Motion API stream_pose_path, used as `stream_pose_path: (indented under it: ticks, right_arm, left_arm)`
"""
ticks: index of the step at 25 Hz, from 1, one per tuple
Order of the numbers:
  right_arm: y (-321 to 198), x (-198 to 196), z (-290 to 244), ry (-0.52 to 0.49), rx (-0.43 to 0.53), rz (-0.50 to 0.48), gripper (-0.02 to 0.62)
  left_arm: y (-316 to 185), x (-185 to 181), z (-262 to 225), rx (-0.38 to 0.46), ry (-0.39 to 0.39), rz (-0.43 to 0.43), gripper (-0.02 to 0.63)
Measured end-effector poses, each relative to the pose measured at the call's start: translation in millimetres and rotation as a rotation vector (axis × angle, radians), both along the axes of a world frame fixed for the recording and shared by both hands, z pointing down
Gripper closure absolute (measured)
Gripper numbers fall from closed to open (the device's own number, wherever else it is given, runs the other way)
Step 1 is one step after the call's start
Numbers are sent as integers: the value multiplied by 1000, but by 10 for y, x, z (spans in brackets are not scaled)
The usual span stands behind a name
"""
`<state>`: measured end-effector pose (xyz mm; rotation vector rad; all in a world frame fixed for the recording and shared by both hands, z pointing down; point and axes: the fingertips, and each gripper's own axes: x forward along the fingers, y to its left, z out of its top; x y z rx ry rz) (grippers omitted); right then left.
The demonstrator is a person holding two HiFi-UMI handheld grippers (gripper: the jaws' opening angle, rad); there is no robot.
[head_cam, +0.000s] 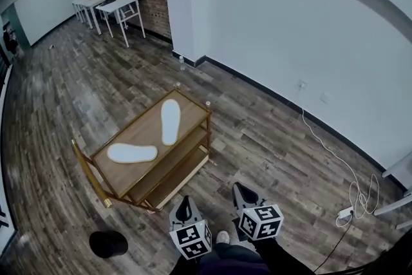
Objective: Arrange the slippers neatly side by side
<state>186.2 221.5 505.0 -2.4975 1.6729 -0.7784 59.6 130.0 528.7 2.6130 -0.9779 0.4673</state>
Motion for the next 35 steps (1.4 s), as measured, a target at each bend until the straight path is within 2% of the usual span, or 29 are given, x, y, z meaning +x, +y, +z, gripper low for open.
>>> stream_pose_path:
  ticks: [7, 14, 18, 29, 35]
  right_arm:
    - [-35, 461, -34, -9, 12, 37, 597]
    - [-366, 760, -27, -4, 20, 48, 597]
    - [-730, 999, -38, 2, 22, 47, 597]
    - [-2001, 1431, -151, 42, 13, -54, 597]
    - [-2488, 1455, -106, 33, 1, -112, 597]
  left_arm:
    - [-85, 439, -38, 7, -8, 25, 606]
    - [-436, 746, -8, 14, -13, 34, 606]
    - [-775, 980, -27, 22, -7, 39, 606]
    - [-1929, 1485, -78, 13, 20, -19, 606]
    - [-2344, 1401, -36, 4, 3, -83, 606]
